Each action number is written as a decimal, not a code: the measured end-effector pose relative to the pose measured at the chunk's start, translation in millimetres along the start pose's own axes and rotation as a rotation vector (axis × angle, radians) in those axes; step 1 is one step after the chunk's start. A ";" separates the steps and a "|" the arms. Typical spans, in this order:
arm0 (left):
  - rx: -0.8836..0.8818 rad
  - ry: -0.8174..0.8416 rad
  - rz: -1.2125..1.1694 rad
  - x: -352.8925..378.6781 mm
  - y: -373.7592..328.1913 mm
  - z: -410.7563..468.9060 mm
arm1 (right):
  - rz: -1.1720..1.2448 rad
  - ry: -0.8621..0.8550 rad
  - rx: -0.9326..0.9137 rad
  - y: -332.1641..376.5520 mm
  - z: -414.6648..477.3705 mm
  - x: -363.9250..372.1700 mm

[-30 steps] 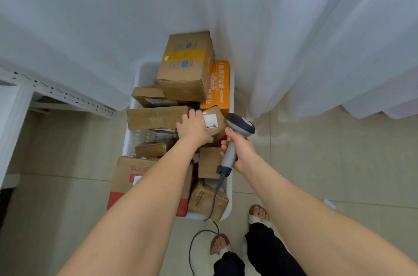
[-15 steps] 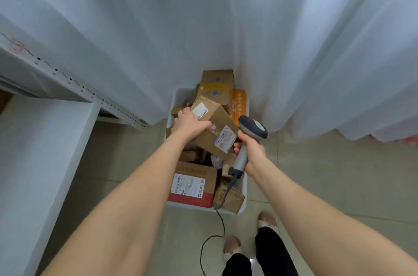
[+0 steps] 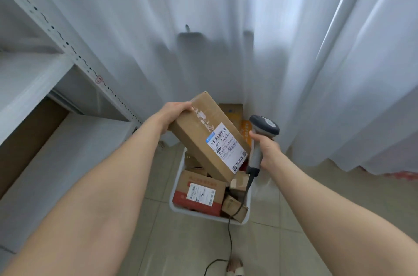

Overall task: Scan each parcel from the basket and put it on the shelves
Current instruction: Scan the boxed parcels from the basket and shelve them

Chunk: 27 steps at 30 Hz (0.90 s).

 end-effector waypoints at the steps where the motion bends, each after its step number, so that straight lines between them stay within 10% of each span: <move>1: -0.004 -0.007 -0.011 -5.6 -7.4 -13.0 | 0.000 0.050 0.011 1.0 -9.3 0.1; 17: 0.403 -0.257 -0.313 35.8 -64.3 -144.9 | 0.043 0.460 -0.020 11.4 -130.8 27.7; 27: 0.162 0.078 -0.340 89.3 7.2 -178.3 | -0.002 0.410 -0.174 29.9 -167.3 18.3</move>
Point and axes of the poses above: each hand's wrist, its own z-axis towards the middle knuckle, its own x-axis out of the palm, y = z × x, the point moved 3 cm from there along z, towards the middle knuckle, and after that the axes turned 14 degrees about y, right-handed, at the moved point
